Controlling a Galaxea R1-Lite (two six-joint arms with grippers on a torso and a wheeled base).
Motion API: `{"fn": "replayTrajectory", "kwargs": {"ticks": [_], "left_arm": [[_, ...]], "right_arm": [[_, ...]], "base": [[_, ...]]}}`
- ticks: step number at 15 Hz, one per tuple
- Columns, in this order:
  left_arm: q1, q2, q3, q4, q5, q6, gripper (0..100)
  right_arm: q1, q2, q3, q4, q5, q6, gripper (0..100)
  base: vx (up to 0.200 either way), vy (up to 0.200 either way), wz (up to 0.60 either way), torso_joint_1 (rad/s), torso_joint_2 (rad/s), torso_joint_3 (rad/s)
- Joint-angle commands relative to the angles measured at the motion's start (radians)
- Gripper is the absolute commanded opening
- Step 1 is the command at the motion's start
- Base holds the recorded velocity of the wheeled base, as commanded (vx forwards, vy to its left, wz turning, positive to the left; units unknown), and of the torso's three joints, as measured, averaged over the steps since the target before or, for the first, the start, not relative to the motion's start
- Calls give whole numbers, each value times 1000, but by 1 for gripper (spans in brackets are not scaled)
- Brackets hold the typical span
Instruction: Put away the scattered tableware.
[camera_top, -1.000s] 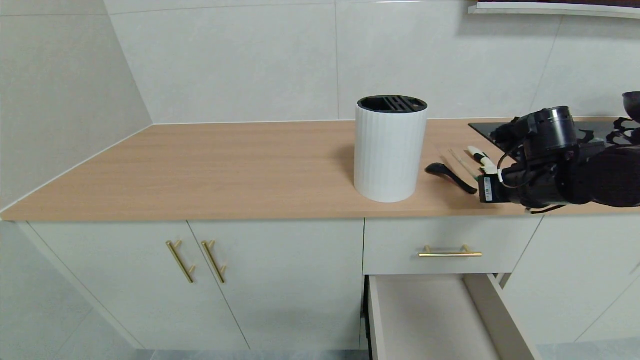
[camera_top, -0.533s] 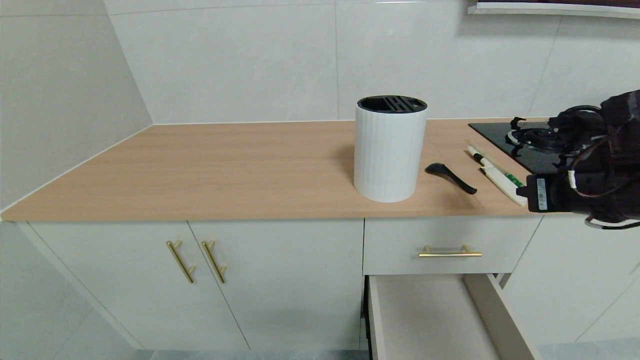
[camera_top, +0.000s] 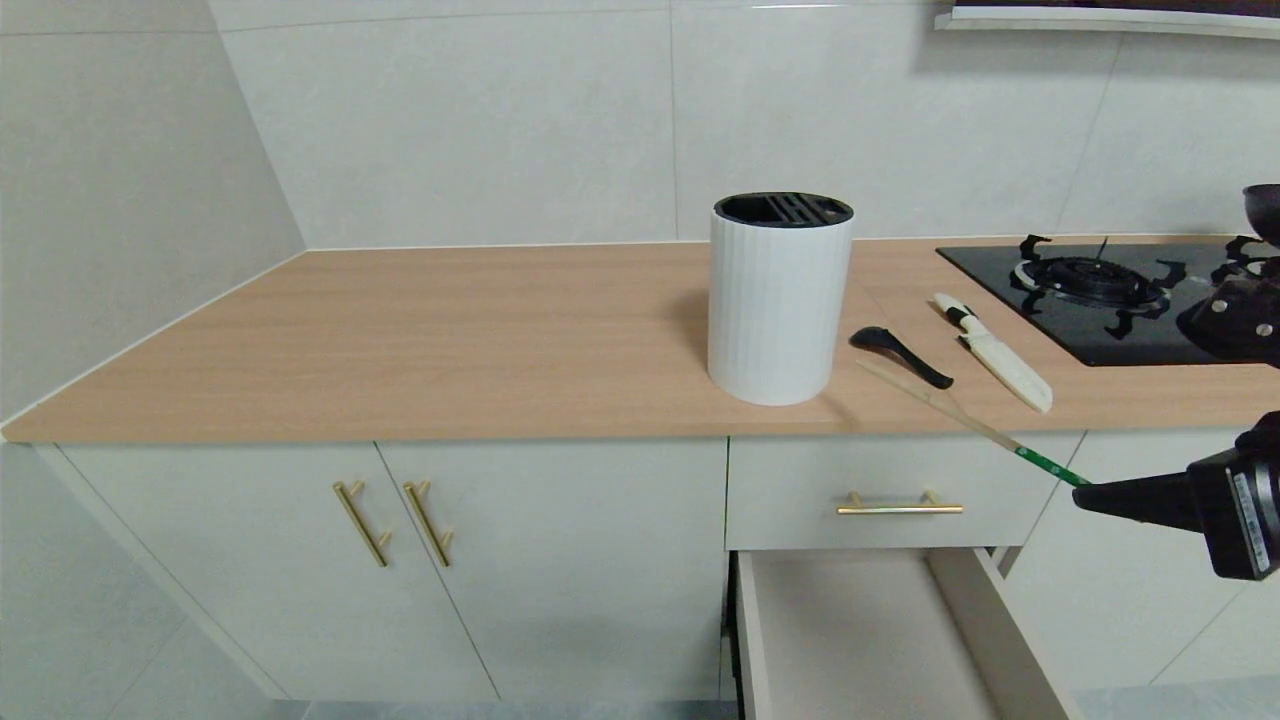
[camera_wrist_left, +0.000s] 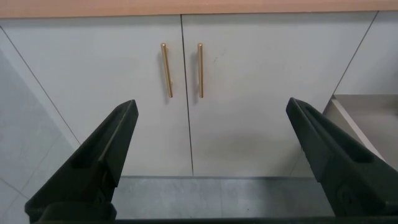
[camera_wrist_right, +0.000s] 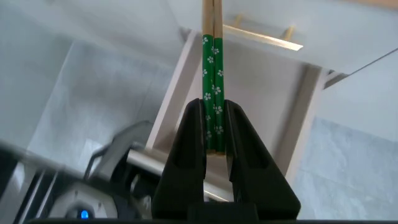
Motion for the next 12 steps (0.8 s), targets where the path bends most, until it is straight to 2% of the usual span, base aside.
{"fn": "replayTrajectory", "kwargs": {"ticks": [1,12], "left_arm": [[0,2,0,0,0,0,100],[0,2,0,0,0,0,100]], "right_arm": [[18,-19,36,-1,5,-9,0],[86,93,102,-37,-1,-18,0]], "base": [[0,0,0,0,0,0],[0,0,0,0,0,0]]}}
